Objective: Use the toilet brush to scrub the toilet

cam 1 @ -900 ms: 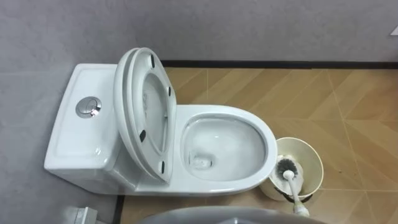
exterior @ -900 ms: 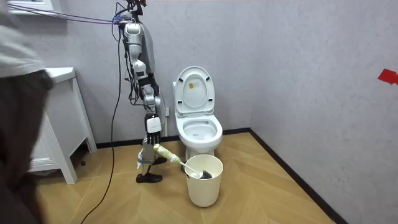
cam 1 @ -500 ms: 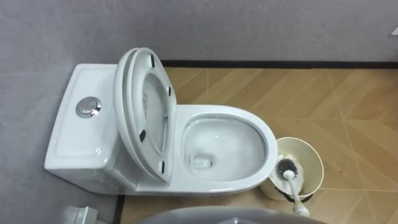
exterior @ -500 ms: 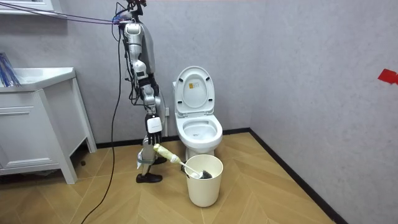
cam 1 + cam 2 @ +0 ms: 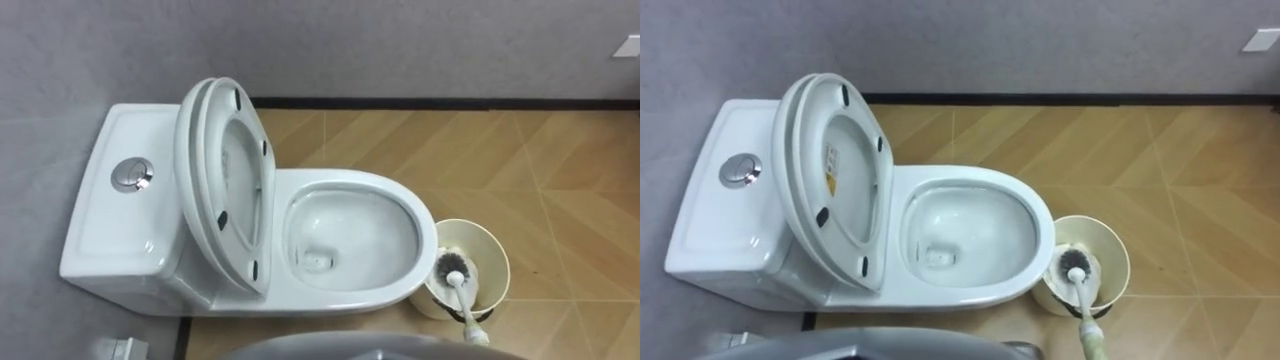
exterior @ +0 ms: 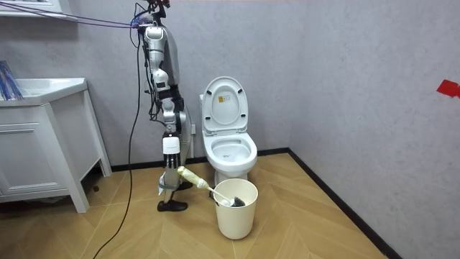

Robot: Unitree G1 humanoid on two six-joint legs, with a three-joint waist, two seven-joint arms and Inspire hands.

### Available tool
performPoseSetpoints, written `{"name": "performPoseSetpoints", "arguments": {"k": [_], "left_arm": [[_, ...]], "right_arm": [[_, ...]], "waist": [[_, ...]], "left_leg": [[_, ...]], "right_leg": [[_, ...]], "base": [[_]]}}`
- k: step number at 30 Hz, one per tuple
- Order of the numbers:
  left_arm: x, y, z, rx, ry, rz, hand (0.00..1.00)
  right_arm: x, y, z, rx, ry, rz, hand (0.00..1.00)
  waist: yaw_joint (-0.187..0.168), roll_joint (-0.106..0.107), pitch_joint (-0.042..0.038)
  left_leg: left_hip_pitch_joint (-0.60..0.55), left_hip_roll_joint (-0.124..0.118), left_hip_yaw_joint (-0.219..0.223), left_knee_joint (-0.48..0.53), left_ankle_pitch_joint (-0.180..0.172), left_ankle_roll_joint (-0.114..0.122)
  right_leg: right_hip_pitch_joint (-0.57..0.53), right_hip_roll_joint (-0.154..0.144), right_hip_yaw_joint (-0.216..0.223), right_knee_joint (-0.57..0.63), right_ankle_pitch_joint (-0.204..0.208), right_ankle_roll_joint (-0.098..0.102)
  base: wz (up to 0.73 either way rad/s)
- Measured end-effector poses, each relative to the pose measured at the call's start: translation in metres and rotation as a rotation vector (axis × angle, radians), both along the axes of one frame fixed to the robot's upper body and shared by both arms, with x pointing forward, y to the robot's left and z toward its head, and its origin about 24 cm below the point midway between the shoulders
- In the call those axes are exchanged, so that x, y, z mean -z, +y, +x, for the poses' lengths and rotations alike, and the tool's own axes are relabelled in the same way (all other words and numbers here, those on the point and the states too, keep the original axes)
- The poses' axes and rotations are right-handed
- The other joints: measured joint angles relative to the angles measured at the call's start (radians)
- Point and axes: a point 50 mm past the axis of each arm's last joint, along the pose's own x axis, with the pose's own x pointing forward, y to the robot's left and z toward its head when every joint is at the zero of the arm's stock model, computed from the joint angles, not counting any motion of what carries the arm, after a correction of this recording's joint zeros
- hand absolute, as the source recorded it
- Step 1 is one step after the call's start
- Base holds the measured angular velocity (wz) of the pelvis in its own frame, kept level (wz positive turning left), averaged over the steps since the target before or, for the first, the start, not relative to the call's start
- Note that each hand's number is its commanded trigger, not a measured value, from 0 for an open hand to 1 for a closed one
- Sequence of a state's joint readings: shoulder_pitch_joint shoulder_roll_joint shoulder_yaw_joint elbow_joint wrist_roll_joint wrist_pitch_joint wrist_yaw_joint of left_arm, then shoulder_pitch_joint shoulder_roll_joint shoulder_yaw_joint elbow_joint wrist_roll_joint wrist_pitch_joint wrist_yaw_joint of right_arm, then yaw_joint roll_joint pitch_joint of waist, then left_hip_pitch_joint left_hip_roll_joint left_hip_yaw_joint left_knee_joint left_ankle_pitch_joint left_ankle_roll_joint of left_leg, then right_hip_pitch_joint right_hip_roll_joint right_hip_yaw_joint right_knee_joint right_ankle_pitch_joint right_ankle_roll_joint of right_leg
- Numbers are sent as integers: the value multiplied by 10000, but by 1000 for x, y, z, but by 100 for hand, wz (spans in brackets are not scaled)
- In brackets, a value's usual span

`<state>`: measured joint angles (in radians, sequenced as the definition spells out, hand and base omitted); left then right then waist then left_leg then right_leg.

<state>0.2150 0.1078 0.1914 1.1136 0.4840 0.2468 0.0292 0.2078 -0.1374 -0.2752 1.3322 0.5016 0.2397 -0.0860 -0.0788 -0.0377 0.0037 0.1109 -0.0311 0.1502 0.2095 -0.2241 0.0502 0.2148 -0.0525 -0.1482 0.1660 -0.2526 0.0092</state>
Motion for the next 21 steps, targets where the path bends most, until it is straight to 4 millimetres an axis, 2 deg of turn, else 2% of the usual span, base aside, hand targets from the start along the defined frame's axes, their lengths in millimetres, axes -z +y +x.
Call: {"name": "performPoseSetpoints", "arguments": {"k": [1, 5, 9, 16, 21], "left_arm": [[-1, 3, -3, -269, -46, 78, 0], [-4, 10, -5, -732, -375, 393, 0], [-7, 16, -1, -968, -794, 807, 0], [-9, 21, 5, -805, -1079, 939, 0], [-9, 23, 5, -724, -1148, 1000, 0]], "right_arm": [[0, 0, -2, 1296, -231, -124, 0], [-1, -3, -3, 3741, -553, -543, 0], [-2, -15, 24, 4798, -1322, -923, 0], [-12, -45, 74, 4049, -2713, -1915, 0], [-20, -58, 96, 2895, -3275, -2703, 0]], "waist": [[-47, 0, 0], [-79, -39, -15], [-115, -140, -43], [-78, -177, -46], [-27, -235, -74]], "left_leg": [[0, 0, 31, -11, 0, -1], [-34, -3, 68, -6, 4, -2], [-75, -2, 96, 61, 4, 0], [-188, 16, 36, 55, -3, -13], [-319, 7, -59, 133, -4, -14]], "right_leg": [[-26, 3, 65, -35, -15, -22], [-58, 4, 80, -75, -14, -21], [-114, 6, 71, -67, -12, -18], [-220, 37, 4, 56, 10, -28], [-257, 29, -115, 72, 20, -37]], "base": [[-9], [-3], [0], [2], [7]]}}
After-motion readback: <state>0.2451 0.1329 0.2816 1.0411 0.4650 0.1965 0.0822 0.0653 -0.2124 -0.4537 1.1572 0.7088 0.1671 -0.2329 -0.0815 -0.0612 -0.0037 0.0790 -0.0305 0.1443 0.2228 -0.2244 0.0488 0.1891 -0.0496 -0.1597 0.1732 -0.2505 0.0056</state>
